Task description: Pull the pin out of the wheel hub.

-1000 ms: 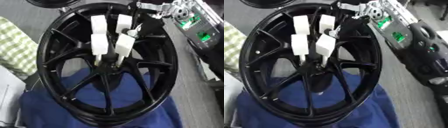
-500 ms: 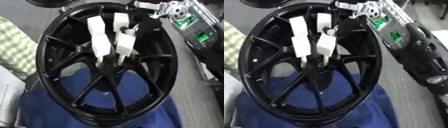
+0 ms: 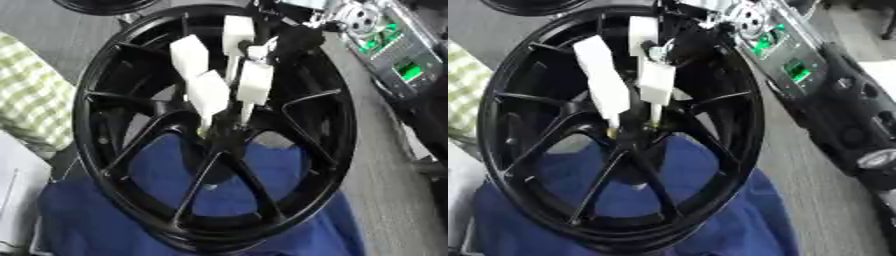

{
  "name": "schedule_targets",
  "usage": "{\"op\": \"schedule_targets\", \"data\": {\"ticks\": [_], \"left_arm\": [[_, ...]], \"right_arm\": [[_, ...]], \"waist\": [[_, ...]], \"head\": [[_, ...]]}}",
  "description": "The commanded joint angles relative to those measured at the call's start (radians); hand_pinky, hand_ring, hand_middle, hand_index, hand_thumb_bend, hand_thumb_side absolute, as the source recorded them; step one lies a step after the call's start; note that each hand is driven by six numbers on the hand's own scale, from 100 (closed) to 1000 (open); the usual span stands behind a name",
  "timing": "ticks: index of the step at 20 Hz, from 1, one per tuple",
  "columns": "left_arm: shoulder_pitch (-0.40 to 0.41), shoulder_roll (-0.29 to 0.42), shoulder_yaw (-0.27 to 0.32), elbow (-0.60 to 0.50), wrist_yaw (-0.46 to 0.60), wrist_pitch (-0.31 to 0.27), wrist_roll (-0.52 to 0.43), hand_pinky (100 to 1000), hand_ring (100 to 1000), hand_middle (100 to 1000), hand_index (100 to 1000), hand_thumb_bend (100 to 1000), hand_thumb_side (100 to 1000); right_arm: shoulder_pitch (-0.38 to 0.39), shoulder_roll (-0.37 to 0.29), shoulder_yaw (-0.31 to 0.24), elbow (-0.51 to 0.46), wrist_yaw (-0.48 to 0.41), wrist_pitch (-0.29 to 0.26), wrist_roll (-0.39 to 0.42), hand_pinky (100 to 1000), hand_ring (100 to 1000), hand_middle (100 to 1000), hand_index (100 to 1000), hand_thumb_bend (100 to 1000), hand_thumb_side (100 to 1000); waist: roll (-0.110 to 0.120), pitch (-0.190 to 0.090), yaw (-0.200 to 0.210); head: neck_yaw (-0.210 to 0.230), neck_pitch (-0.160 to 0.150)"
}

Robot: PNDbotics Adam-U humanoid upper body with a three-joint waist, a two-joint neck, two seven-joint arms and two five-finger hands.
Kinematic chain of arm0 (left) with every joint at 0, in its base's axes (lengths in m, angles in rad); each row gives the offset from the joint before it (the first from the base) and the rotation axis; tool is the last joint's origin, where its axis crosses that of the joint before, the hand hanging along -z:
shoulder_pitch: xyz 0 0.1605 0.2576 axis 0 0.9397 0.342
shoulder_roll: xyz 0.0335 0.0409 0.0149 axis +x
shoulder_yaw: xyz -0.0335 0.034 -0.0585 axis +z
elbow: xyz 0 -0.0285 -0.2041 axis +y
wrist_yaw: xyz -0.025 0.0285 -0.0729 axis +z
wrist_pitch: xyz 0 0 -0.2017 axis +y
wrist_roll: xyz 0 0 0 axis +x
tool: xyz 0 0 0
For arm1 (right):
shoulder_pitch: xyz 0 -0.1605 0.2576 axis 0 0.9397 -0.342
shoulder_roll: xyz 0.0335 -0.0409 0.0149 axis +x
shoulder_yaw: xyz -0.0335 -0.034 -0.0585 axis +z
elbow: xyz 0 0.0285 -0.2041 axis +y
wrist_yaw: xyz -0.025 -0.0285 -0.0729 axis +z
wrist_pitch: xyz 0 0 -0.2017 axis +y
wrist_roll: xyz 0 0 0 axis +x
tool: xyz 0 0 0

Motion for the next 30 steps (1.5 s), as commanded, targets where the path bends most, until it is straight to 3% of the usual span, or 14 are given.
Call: {"op": "schedule_targets", "data": {"ticks": [1, 6, 12, 15, 17, 18, 19, 22, 25, 28, 30], "left_arm": [[-0.011, 0.02, 0.016, -0.008, -0.004, 0.002, 0.005, 704, 695, 506, 722, 169, 725], [-0.015, 0.021, 0.018, -0.007, -0.002, 0.005, 0.011, 703, 694, 505, 720, 166, 722], [-0.015, 0.023, 0.02, -0.011, -0.001, 0.006, 0.019, 702, 692, 503, 718, 170, 714], [-0.009, 0.024, 0.022, -0.022, -0.003, 0.001, 0.022, 701, 691, 503, 718, 172, 708], [-0.005, 0.024, 0.024, -0.031, -0.003, -0.003, 0.025, 701, 690, 502, 718, 172, 703], [-0.002, 0.023, 0.026, -0.035, -0.003, -0.005, 0.027, 701, 690, 502, 718, 205, 702], [0.001, 0.021, 0.028, -0.039, -0.003, -0.008, 0.03, 701, 690, 502, 718, 172, 701], [0.009, 0.011, 0.035, -0.051, -0.003, -0.014, 0.04, 700, 689, 502, 718, 173, 699], [0.013, 0.001, 0.042, -0.054, 0.0, -0.015, 0.049, 700, 689, 502, 718, 172, 698], [0.014, -0.006, 0.043, -0.054, 0.001, -0.014, 0.05, 701, 690, 503, 719, 172, 701], [0.015, -0.014, 0.042, -0.054, 0.003, -0.012, 0.047, 701, 690, 503, 719, 171, 704]], "right_arm": [[-0.031, -0.046, -0.04, -0.037, -0.095, 0.036, -0.004, 858, 644, 409, 630, 100, 425], [-0.054, -0.112, -0.107, -0.055, -0.295, 0.115, 0.024, 879, 629, 390, 618, 100, 533], [-0.04, -0.268, -0.234, -0.11, -0.536, 0.177, -0.029, 888, 625, 386, 624, 100, 512], [0.037, -0.401, -0.309, -0.149, -0.622, 0.164, -0.107, 886, 627, 388, 628, 100, 454], [0.131, -0.495, -0.37, -0.183, -0.673, 0.139, -0.173, 886, 629, 389, 629, 100, 411], [0.192, -0.542, -0.407, -0.202, -0.698, 0.121, -0.213, 885, 630, 391, 630, 100, 434], [0.261, -0.584, -0.447, -0.221, -0.717, 0.099, -0.257, 884, 631, 393, 632, 100, 355], [0.509, -0.665, -0.565, -0.298, -0.736, -0.008, -0.376, 883, 642, 416, 652, 100, 283], [0.739, -0.651, -0.657, -0.365, -0.651, -0.109, -0.471, 876, 662, 451, 676, 100, 160], [0.892, -0.588, -0.713, -0.426, -0.51, -0.157, -0.53, 879, 681, 476, 699, 100, 142], [0.964, -0.536, -0.733, -0.452, -0.427, -0.174, -0.54, 901, 732, 585, 789, 100, 200]], "waist": [[0.006, -0.027, 0.003], [0.004, -0.034, 0.008], [0.006, -0.043, 0.005], [0.013, -0.043, -0.002], [0.02, -0.04, -0.003], [0.024, -0.039, -0.003], [0.029, -0.037, -0.004], [0.045, -0.03, -0.006], [0.063, -0.026, -0.015], [0.076, -0.025, -0.022], [0.082, -0.024, -0.026]], "head": [[-0.005, -0.007], [-0.001, -0.004], [0.003, 0.007], [0.004, 0.02], [0.005, 0.022], [0.004, 0.023], [0.005, 0.024], [0.004, 0.023], [0.016, 0.018], [0.024, 0.015], [0.029, 0.018]]}}
